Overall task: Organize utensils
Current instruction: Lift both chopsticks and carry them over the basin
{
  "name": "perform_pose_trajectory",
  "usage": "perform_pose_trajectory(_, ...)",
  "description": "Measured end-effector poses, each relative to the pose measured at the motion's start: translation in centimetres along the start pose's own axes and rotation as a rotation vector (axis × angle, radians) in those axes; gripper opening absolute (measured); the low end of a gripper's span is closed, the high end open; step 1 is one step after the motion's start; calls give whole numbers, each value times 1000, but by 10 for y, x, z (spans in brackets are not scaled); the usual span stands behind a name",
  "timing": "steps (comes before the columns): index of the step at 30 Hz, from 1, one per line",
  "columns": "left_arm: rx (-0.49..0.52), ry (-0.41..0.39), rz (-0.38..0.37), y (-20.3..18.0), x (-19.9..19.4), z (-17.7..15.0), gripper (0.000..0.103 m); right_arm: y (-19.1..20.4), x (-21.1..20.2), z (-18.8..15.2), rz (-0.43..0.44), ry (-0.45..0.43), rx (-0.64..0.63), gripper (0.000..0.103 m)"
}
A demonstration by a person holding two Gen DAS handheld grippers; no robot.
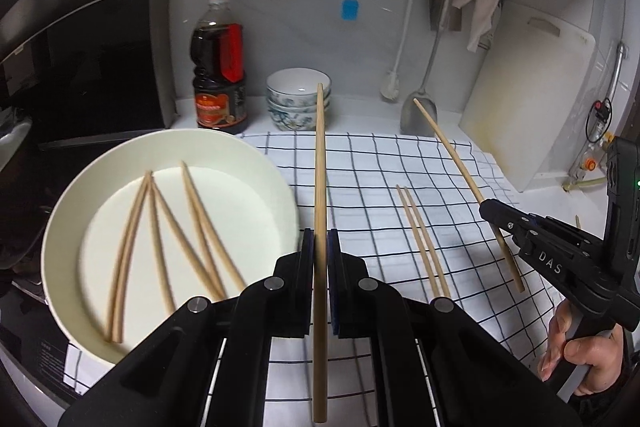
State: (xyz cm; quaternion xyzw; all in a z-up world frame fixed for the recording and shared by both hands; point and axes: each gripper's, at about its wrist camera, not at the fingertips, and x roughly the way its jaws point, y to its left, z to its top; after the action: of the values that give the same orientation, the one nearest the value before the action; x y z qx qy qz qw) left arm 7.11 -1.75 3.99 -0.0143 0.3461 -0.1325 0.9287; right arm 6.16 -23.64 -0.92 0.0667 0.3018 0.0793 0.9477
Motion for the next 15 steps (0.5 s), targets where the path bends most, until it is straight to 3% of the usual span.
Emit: perform_pose_trajectory(15, -77, -39, 91, 102, -28, -1, 7, 107, 21, 18, 73, 16, -91, 7)
